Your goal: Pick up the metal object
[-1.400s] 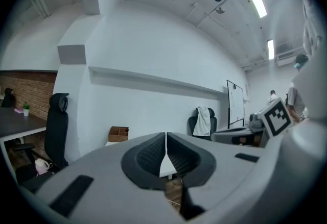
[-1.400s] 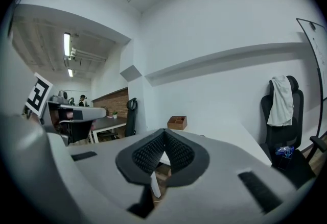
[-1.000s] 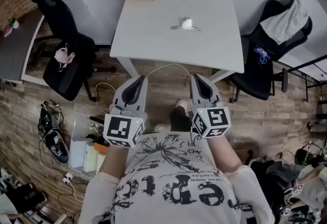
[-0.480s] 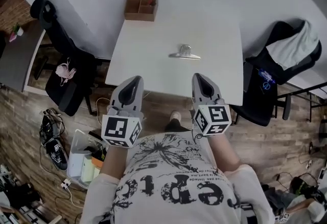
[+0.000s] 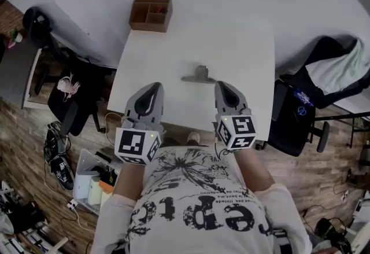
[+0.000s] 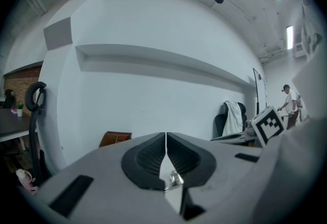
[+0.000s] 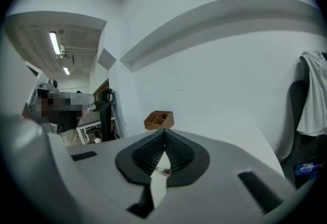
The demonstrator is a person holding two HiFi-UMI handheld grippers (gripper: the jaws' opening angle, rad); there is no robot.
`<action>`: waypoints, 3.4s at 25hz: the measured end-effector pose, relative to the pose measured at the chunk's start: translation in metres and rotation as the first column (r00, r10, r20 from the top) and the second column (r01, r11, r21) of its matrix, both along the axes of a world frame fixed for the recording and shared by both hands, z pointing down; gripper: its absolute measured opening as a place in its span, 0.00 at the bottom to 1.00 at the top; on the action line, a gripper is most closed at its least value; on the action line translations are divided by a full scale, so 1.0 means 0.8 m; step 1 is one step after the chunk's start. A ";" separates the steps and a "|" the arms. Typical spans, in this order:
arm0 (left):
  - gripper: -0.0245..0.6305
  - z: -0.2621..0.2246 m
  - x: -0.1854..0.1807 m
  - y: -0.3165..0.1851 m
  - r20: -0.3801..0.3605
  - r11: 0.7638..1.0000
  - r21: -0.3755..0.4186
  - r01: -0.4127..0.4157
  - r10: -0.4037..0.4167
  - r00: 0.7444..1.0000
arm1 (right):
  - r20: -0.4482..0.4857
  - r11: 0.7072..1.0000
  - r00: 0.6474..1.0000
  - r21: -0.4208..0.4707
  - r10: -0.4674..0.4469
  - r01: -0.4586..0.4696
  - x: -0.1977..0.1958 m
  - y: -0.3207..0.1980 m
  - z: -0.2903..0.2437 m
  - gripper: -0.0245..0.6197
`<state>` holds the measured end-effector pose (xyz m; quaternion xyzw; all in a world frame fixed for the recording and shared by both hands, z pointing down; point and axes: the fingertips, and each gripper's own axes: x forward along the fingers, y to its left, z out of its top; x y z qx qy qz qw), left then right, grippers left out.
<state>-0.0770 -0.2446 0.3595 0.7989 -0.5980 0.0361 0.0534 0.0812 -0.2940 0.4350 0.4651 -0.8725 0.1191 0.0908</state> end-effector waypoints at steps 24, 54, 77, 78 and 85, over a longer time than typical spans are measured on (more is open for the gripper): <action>0.05 0.075 -0.054 -0.190 -0.059 0.955 -0.114 -0.273 0.268 0.962 | -0.217 0.897 0.970 -0.399 0.111 -0.192 -0.050 -0.122 0.201 0.23; 0.05 0.140 -0.114 -0.220 -0.083 0.931 -0.224 -0.287 0.275 0.958 | -0.409 0.688 0.901 -0.612 0.145 -0.389 -0.064 -0.146 0.320 0.48; 0.06 0.023 -0.100 -0.207 0.001 0.982 -0.008 -0.186 0.186 0.983 | -0.156 0.989 0.978 -0.020 0.140 -0.145 -0.091 -0.196 -0.009 0.47; 0.05 0.016 -0.098 -0.206 0.003 0.983 0.003 -0.181 0.181 0.983 | -0.148 0.991 0.980 0.017 0.135 -0.134 -0.091 -0.195 -0.027 0.47; 0.05 -0.020 -0.088 -0.201 0.024 0.985 0.062 -0.163 0.162 0.987 | -0.045 0.968 0.991 0.223 0.128 -0.115 -0.084 -0.177 -0.125 0.47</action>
